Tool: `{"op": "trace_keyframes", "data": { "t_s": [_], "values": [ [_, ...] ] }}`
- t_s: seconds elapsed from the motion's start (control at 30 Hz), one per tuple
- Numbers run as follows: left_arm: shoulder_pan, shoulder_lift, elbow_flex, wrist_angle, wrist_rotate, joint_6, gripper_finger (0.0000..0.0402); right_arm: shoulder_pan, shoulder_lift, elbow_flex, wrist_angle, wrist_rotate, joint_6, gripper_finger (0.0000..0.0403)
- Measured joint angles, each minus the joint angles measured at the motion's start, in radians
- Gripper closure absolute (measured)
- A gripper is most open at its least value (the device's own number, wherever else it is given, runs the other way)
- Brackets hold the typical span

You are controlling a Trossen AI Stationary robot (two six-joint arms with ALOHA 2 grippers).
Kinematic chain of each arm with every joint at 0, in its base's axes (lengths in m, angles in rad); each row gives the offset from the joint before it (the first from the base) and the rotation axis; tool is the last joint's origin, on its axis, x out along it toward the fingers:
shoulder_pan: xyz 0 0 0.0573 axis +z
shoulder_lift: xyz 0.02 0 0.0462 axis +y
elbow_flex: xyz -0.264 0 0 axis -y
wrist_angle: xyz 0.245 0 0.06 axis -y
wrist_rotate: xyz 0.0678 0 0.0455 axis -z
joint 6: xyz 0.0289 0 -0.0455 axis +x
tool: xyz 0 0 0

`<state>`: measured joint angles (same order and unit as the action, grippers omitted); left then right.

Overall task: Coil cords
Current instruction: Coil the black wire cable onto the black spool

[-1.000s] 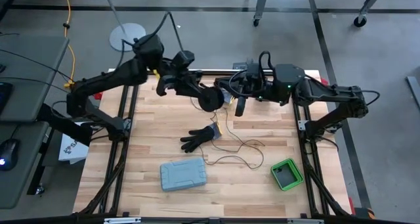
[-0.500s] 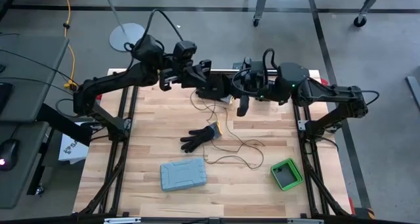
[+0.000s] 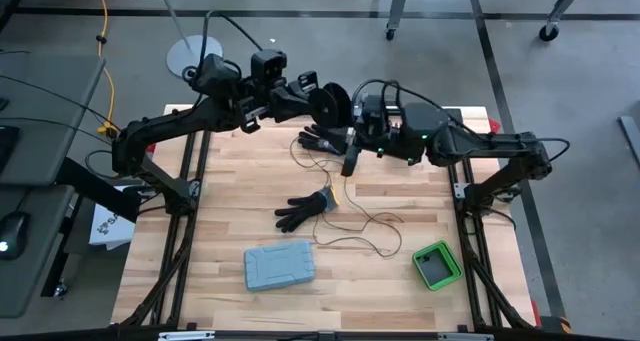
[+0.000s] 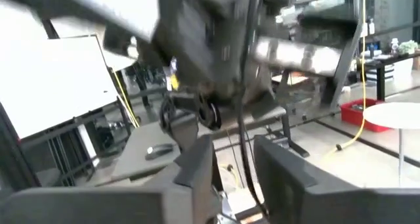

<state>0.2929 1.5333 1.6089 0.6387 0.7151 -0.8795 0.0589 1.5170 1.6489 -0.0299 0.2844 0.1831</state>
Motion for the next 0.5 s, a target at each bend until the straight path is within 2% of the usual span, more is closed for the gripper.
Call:
{"op": "trace_keyframes", "data": {
  "t_s": [0.1,0.23,0.5],
  "values": [
    [0.009,0.0,0.0,0.046,-0.024,0.0,0.0401,0.001,0.005,0.0,0.0,0.0,-0.001,0.0268],
    [0.025,-0.001,0.0,0.067,-0.052,-0.001,0.0401,0.001,0.004,0.0,0.0,0.026,0.0,0.0267],
    [0.037,-0.007,0.0,0.069,-0.055,0.01,0.0401,0.003,0.004,0.0,-0.028,0.092,-0.014,0.0319]
  ]
}}
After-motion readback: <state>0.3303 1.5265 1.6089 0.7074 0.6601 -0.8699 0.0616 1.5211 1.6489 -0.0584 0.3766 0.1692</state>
